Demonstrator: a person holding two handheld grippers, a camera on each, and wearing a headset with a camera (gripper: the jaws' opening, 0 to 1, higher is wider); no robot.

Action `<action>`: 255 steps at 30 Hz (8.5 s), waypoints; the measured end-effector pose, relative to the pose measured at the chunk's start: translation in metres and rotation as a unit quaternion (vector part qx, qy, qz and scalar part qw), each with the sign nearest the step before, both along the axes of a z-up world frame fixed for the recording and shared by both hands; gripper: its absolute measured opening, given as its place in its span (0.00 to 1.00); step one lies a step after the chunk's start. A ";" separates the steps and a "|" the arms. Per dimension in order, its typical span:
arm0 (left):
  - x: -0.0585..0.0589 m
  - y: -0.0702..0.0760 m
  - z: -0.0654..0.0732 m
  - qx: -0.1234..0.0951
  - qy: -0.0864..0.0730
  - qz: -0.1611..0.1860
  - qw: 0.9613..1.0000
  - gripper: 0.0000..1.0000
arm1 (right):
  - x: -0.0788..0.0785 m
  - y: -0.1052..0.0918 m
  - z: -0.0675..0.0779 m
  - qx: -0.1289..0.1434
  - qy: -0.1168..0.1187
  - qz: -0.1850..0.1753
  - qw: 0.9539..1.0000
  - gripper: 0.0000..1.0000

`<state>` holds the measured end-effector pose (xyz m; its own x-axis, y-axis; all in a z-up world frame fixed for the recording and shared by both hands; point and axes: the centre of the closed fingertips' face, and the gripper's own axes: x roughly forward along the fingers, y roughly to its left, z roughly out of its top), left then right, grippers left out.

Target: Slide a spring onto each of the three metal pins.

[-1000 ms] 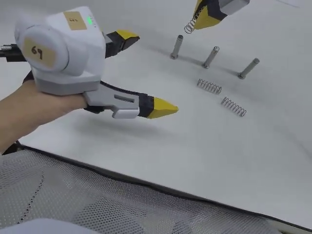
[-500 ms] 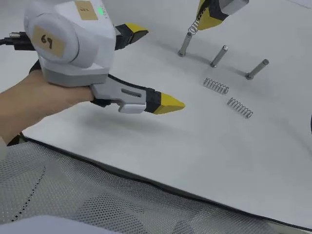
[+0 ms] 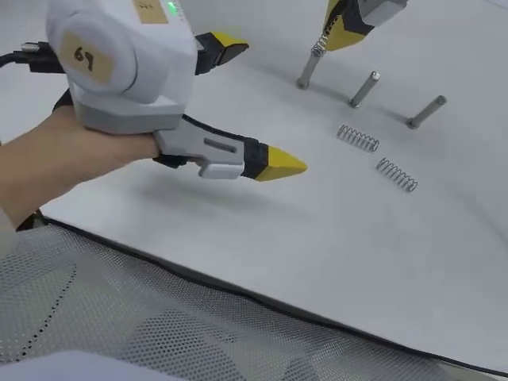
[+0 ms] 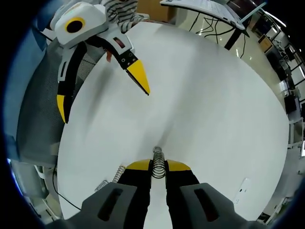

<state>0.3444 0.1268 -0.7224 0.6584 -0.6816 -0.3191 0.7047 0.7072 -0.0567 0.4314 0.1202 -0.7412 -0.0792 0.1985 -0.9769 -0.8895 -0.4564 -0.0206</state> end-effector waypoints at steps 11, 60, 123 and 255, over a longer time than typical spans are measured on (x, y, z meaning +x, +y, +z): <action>0.002 0.003 0.001 0.000 0.000 0.004 1.000 0.89 | -0.002 0.003 -0.012 -0.016 0.002 0.007 1.000 0.08; 0.006 0.009 0.000 -0.004 -0.004 0.009 1.000 0.86 | -0.007 0.010 -0.052 -0.050 0.011 0.013 0.999 0.08; 0.003 0.009 0.012 0.006 -0.001 -0.003 1.000 0.85 | -0.009 -0.061 0.017 0.192 0.008 -0.197 0.961 0.80; 0.049 -0.095 -0.074 0.079 0.016 -0.189 0.979 0.11 | -0.119 -0.240 0.010 0.325 0.023 -0.532 0.782 0.84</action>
